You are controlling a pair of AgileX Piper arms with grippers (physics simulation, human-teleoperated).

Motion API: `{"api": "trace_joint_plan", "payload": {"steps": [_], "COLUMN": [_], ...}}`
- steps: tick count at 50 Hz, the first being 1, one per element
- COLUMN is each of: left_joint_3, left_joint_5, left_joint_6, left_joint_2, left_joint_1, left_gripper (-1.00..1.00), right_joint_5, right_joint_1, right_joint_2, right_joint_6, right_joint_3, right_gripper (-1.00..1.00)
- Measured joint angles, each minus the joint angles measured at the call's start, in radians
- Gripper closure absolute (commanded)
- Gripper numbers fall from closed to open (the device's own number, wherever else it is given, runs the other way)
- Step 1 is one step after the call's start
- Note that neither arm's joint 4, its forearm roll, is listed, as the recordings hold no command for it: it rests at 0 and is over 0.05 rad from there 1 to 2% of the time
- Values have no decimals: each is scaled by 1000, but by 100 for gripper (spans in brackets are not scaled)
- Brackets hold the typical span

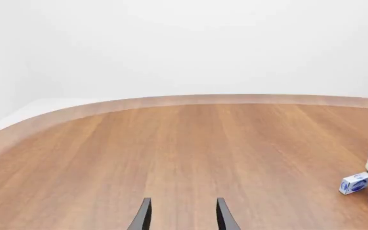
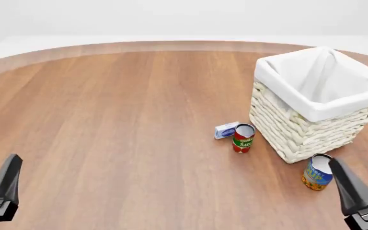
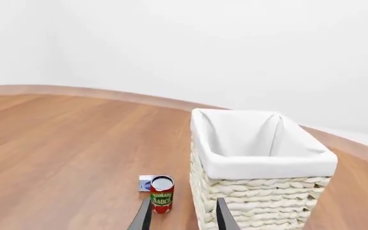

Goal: Pick up the ketchup, and put it in the basket.

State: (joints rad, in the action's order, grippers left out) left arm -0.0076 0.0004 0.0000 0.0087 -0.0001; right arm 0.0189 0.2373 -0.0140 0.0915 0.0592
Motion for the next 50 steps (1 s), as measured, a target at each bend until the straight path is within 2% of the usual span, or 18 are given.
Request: {"api": "trace_joint_plan", "payload": {"steps": [14,50], "left_joint_3": [0,0], "left_joint_5": [0,0], "left_joint_6": [0,0], "left_joint_2": [0,0], "left_joint_1": [0,0], "left_gripper": [-100,-100], "right_joint_5": [-74,-386], "right_joint_1": [127,484], "right_joint_2": [-123,-610], "right_joint_6": [13,59], "right_joint_3": [21,95], "right_gripper": [-100,-100]}}
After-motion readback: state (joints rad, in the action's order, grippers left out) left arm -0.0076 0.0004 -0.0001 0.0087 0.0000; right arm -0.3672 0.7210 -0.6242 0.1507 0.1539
